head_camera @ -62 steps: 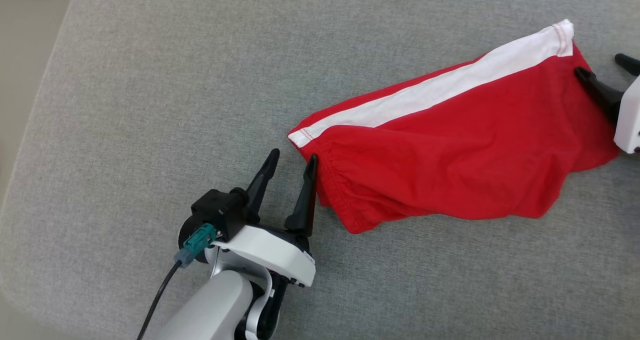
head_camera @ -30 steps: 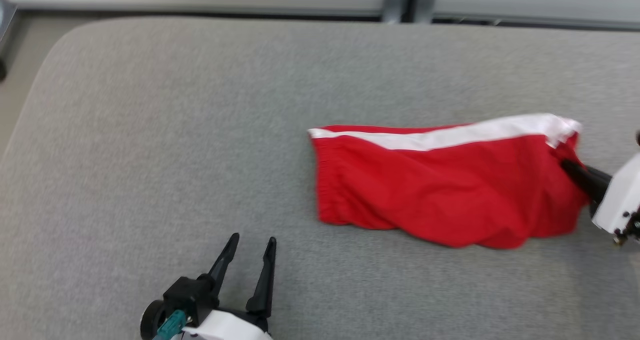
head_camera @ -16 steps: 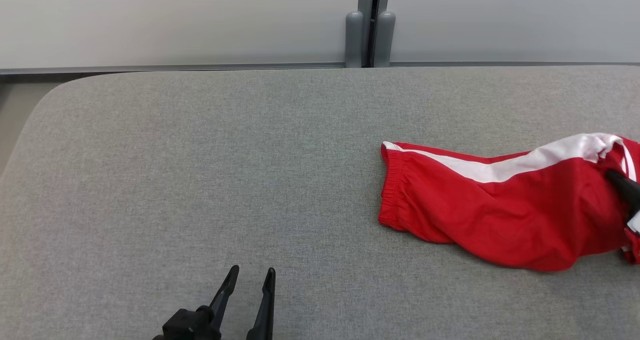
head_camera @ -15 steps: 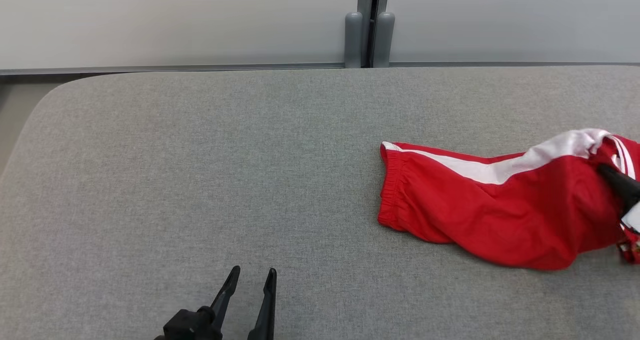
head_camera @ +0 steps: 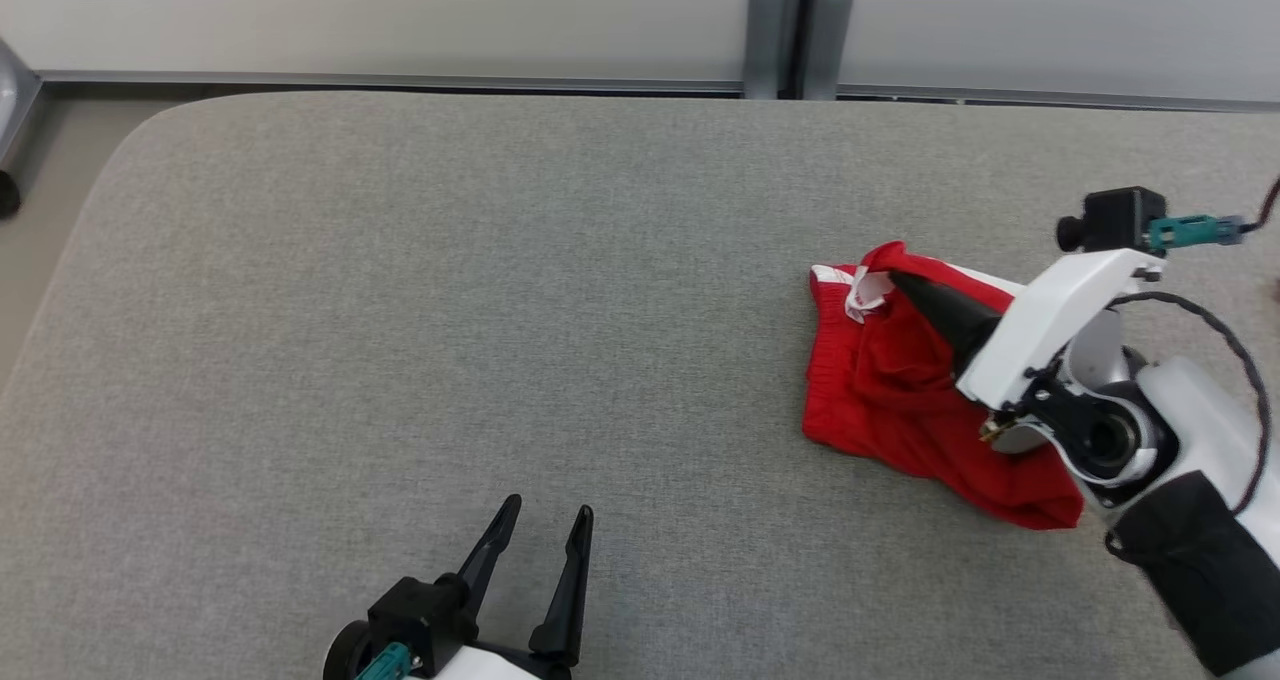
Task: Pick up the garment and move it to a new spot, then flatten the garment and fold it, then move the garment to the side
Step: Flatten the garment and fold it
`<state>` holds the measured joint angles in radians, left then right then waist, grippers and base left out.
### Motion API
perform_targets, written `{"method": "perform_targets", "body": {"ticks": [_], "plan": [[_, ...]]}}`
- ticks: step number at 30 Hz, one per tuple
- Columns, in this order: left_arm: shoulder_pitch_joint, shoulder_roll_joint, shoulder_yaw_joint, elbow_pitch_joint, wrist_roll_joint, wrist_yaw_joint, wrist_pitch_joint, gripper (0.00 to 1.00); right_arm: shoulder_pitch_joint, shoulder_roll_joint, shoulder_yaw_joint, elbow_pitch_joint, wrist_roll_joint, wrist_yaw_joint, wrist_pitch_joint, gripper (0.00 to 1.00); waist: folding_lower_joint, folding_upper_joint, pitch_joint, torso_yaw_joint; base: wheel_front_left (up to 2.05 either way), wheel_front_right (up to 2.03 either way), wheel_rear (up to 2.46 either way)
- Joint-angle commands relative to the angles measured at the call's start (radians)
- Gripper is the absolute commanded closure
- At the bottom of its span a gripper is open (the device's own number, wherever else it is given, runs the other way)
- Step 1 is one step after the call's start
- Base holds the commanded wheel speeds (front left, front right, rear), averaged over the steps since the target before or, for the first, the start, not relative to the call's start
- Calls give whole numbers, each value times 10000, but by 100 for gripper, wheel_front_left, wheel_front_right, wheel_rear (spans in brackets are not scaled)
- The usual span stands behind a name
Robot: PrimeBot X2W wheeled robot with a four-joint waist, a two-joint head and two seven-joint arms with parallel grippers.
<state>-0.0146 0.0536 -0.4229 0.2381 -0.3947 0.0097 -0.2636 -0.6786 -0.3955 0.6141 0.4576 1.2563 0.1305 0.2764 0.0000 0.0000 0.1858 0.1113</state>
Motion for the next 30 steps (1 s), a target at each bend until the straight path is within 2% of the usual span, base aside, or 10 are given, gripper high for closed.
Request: {"method": "perform_targets", "body": {"ticks": [1,5,8,9,10,17,22,27,30], "plan": [[-161,33,21,61,121,-35,-12,0,-191,300,29,226,-141,6,-106,100,0,0,102,313,0,0,0],[-55,8,32,174,146,-96,-12,0,-432,1240,63,851,-433,6,-475,100,0,0,78,568,0,0,0],[71,-2,77,226,150,-113,-12,0,-496,1628,17,1276,-652,6,-790,99,0,0,30,622,0,0,0],[107,-5,91,240,124,-124,-12,0,-489,1725,42,1396,-764,6,-909,65,0,0,3,621,0,0,0],[164,-8,105,250,80,-135,-12,0,-459,1824,84,1540,-903,6,-1039,0,0,0,-33,609,0,0,0],[292,-11,114,365,-194,-109,-12,0,-142,1743,1052,1591,-2434,6,-2099,0,0,0,-392,207,0,0,0],[614,-4,511,418,-170,-100,-12,0,571,1080,1579,564,-3221,5,-3288,0,0,0,-1039,-335,0,0,0],[1207,-5,1234,148,43,-34,-12,0,1878,-186,1081,-207,-4372,5,-4891,0,0,0,-1770,-814,0,0,0],[1470,-7,1687,-127,186,-20,-12,0,2936,-657,43,-426,-4931,6,-5316,0,0,0,-1985,-986,0,0,0]]}}
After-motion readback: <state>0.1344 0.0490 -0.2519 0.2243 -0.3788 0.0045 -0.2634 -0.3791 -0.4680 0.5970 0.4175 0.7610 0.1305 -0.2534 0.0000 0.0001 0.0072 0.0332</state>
